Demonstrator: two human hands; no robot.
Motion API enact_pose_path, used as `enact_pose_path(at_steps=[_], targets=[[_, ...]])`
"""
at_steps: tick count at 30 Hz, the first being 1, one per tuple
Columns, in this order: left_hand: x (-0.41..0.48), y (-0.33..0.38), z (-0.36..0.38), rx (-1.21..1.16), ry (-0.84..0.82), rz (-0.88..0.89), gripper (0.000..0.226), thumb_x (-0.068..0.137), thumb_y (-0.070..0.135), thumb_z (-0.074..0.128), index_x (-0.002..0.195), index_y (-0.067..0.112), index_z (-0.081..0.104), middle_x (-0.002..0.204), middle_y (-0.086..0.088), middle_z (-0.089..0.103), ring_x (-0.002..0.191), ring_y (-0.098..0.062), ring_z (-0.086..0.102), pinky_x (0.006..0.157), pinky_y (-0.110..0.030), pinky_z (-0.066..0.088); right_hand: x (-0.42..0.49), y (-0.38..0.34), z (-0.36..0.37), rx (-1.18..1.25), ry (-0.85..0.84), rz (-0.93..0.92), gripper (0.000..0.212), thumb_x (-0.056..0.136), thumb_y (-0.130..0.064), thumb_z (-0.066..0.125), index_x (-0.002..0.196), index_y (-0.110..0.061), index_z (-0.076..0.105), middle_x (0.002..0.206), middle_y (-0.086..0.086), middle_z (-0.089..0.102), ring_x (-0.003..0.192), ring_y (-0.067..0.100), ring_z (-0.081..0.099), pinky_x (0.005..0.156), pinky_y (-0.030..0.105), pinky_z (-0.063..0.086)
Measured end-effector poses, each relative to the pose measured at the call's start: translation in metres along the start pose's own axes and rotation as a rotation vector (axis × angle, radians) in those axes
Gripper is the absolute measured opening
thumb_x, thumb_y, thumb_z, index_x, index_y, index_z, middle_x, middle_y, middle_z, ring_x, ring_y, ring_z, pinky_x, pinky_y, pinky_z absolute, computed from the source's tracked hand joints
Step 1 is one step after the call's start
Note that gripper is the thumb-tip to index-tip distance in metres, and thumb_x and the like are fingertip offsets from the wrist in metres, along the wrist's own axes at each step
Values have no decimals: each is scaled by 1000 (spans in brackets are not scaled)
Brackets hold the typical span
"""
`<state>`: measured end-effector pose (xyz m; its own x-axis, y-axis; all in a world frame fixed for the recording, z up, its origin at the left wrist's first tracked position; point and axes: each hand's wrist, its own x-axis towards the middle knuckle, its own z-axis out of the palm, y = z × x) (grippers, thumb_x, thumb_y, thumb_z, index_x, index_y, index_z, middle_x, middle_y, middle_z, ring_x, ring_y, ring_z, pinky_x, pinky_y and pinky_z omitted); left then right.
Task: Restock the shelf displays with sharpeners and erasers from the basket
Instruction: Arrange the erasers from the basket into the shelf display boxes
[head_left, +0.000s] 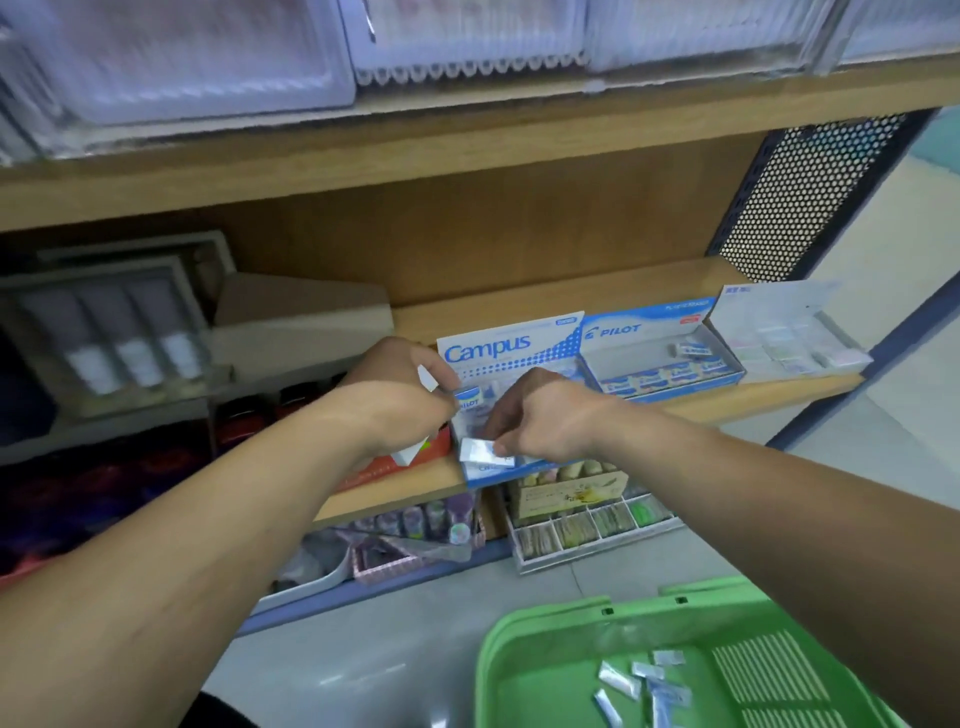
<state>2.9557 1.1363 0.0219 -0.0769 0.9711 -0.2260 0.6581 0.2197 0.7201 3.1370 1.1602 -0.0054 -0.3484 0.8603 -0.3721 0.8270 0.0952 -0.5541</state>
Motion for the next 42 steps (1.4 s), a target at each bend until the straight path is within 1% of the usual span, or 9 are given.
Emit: enact_pose_path(at_steps=[10, 15, 20, 23, 27, 32, 35, 37, 42], targets=[[-10, 4, 0, -2, -51, 4, 4, 89, 29, 76, 89, 29, 72, 95, 3, 75, 84, -11, 70, 73, -24, 56, 1, 2, -8, -103, -108, -33, 15, 93, -17, 70, 102, -24, 79, 93, -8, 73, 47, -2, 60, 69, 36, 64], [-10, 8, 2, 7, -50, 5, 5, 90, 25, 73, 88, 29, 73, 90, 3, 75, 77, -12, 71, 63, -21, 52, 3, 7, 0, -98, -49, -36, 13, 92, -23, 73, 102, -25, 81, 92, -15, 71, 76, 5, 64, 59, 13, 52], [-10, 12, 7, -10, -42, 16, 4, 90, 24, 74, 88, 27, 73, 93, 7, 71, 77, -8, 67, 64, -19, 50, -7, 20, -7, 82, -18, 20, 12, 92, -28, 72, 101, -28, 81, 91, -8, 74, 52, 7, 62, 46, 20, 47], [-10, 14, 12, 10, -63, 22, 5, 91, 23, 73, 88, 27, 73, 93, 6, 70, 77, -8, 67, 65, -20, 51, -16, 23, -16, 145, 27, 35, 15, 93, -27, 69, 105, -29, 77, 93, -15, 73, 77, 32, 72, 51, 31, 56], [-9, 18, 17, 3, -72, 24, 7, 90, 21, 73, 87, 27, 73, 91, 1, 72, 69, -12, 68, 57, -20, 49, -24, 24, -15, 235, -93, 20, 34, 100, -22, 61, 134, -22, 58, 118, -17, 72, 97, 19, 70, 48, 27, 50], [-8, 24, 22, -35, -93, 12, 5, 90, 20, 75, 89, 25, 73, 91, 3, 71, 68, -13, 71, 64, -25, 56, -29, 28, -11, 385, -17, 38, 44, 99, -25, 64, 141, -24, 51, 122, -9, 70, 53, 20, 55, 47, 26, 45], [-7, 28, 27, -160, -119, -21, 6, 88, 18, 79, 89, 22, 75, 84, -1, 73, 61, -14, 70, 50, -19, 50, -33, 37, -25, 470, 126, 14, 33, 95, -31, 71, 126, -23, 64, 91, 9, 76, 40, 16, 49, 63, 29, 49], [-5, 34, 35, -246, -128, -35, 8, 85, 17, 82, 87, 21, 76, 86, -1, 74, 61, -14, 71, 53, -22, 53, -36, 45, -33, 541, 173, 4, 16, 94, -25, 72, 109, -20, 73, 62, -2, 70, 39, 18, 44, 67, 31, 49], [-5, 62, 69, -130, -141, 70, 11, 87, 31, 80, 91, 27, 70, 80, -4, 73, 45, -5, 60, 43, -14, 39, -41, 69, -57, 751, 218, 69, 6, 88, -4, 74, 94, -5, 75, 63, -2, 69, 38, 18, 36, 46, 29, 37]])
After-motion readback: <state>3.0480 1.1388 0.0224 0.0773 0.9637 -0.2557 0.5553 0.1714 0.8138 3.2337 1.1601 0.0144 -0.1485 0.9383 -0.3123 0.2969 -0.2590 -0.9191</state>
